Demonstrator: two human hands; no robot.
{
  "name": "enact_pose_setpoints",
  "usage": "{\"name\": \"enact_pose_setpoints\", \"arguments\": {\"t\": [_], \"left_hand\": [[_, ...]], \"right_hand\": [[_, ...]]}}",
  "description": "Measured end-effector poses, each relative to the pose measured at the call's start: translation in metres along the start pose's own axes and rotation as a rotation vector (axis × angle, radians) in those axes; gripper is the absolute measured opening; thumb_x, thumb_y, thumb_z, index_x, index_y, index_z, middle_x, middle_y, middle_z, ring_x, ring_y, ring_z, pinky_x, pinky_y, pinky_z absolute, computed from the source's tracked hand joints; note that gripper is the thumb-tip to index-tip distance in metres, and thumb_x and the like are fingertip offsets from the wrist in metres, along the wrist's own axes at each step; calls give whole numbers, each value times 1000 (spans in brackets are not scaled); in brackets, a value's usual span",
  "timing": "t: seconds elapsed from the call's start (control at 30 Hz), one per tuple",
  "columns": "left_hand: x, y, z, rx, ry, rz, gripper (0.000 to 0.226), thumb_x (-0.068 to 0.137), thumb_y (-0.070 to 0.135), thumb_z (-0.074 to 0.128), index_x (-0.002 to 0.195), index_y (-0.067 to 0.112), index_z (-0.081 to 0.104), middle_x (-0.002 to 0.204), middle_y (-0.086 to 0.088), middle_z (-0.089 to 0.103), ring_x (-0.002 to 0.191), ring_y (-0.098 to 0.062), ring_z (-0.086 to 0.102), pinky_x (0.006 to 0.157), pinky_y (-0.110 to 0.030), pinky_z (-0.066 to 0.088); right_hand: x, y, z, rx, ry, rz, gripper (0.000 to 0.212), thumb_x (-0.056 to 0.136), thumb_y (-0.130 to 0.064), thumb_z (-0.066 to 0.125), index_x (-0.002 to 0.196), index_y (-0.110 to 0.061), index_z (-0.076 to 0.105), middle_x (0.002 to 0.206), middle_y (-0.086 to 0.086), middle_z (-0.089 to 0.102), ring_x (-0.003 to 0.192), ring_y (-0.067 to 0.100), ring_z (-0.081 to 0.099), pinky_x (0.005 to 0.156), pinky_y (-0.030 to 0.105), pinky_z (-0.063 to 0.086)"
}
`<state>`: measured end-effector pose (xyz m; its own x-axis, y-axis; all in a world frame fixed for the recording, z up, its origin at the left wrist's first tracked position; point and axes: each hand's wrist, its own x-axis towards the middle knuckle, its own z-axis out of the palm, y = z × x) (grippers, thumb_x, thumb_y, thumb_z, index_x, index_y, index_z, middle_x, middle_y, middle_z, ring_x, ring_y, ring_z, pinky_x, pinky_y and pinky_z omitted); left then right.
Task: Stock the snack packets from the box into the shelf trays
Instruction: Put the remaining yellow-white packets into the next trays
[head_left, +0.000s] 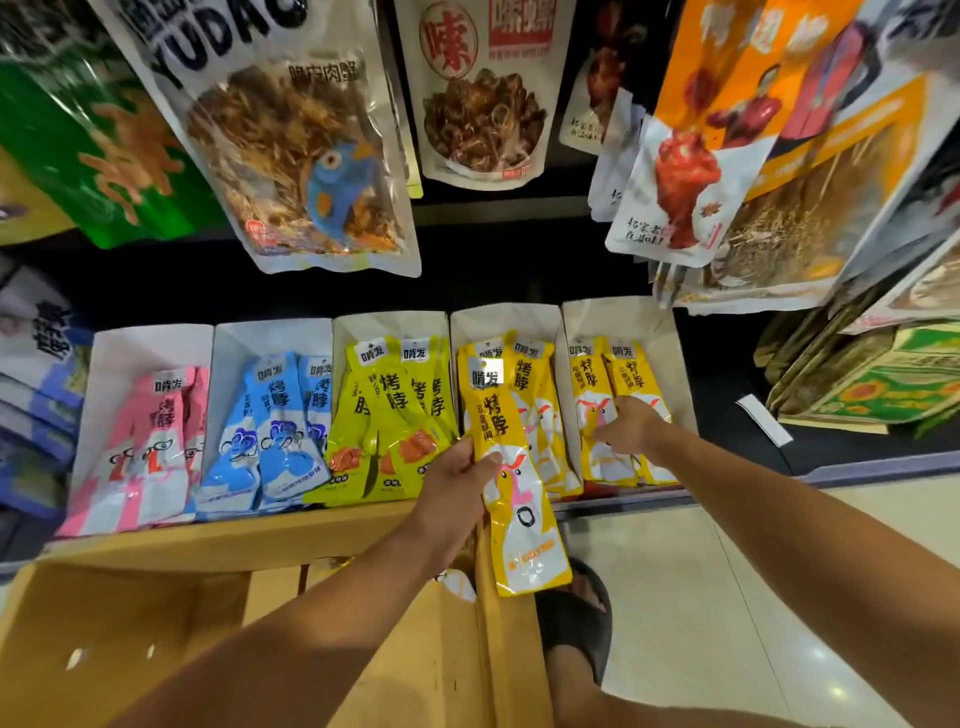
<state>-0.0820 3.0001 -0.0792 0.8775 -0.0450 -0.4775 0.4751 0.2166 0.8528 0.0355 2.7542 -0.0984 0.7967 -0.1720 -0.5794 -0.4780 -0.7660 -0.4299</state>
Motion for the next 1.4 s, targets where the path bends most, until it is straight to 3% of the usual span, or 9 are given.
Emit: {"name": "enact_pose_setpoints", "arguments": {"t": [0.13, 0.23, 0.43, 0.57, 0.73, 0.93, 1.17, 1.3, 1.4], "left_hand": [[1, 2, 0, 9, 6, -10, 27, 106, 8, 52, 125, 15, 70, 120, -8, 75, 113, -29, 72, 104, -58, 52], [0, 4, 1, 9, -7, 5, 28, 106, 7, 52, 128, 14, 68, 122, -9, 75, 115, -30, 71, 104, -58, 52], [-18, 19, 7, -43, 6, -17, 30, 101, -1, 56, 129, 6, 65, 120, -12, 75, 105, -28, 74, 94, -52, 59], [-30, 37, 16, -79, 19, -38, 29, 98, 0, 64, 125, 10, 65, 115, -13, 76, 93, -26, 76, 80, -44, 62], [-27, 48, 24, -98, 32, -16, 63, 79, 25, 79, 136, 21, 52, 138, -10, 62, 116, -34, 68, 98, -62, 54], [-56, 77, 39, -72, -41, 96, 33, 100, 11, 64, 128, 28, 57, 116, 2, 73, 104, -19, 73, 92, -42, 60], [-50, 44, 11, 707, -104, 356, 49, 106, 28, 53, 154, 33, 42, 152, 6, 51, 144, -13, 42, 113, -34, 41], [-39, 8, -8, 1385, -96, 511, 55, 106, 44, 41, 159, 38, 28, 167, 8, 28, 157, -21, 13, 127, -43, 17], [-33, -14, -14, 1633, -101, 617, 54, 102, 50, 31, 155, 38, 35, 164, 1, 36, 155, -30, 27, 124, -52, 12]], "right_hand": [[-8, 2, -6, -21, 52, -54, 64, 84, -17, 77, 139, -1, 49, 129, 16, 61, 102, 29, 64, 71, 31, 53], [-18, 4, -15, 18, 86, -69, 76, 85, -16, 79, 150, -6, 40, 136, 19, 56, 119, 34, 59, 90, 37, 53], [-65, -20, -33, -27, 77, -290, 64, 90, -25, 74, 146, -17, 46, 144, 10, 52, 122, 29, 57, 94, 34, 49], [-119, -36, -23, -39, -42, -475, 73, 81, -53, 75, 144, -31, 45, 142, -6, 49, 113, 13, 57, 99, 36, 50], [-163, -45, -2, -203, -11, -555, 106, 58, -84, 69, 147, -41, 30, 145, -15, 42, 133, 8, 43, 103, 40, 47], [-181, -51, -6, -111, 138, -552, 97, 55, -62, 70, 143, -44, 32, 137, -11, 52, 120, 16, 55, 91, 44, 52], [-153, -27, -34, -142, 195, -440, 79, 67, -54, 70, 141, -38, 46, 131, -1, 59, 119, 22, 57, 91, 36, 50], [-116, -4, -48, -198, 256, -289, 66, 71, -55, 71, 131, -30, 60, 102, -1, 68, 87, 21, 66, 73, 30, 50], [-85, 6, -56, -265, 286, -204, 63, 72, -56, 70, 129, -32, 62, 109, 3, 72, 86, 24, 68, 75, 34, 56]]}}
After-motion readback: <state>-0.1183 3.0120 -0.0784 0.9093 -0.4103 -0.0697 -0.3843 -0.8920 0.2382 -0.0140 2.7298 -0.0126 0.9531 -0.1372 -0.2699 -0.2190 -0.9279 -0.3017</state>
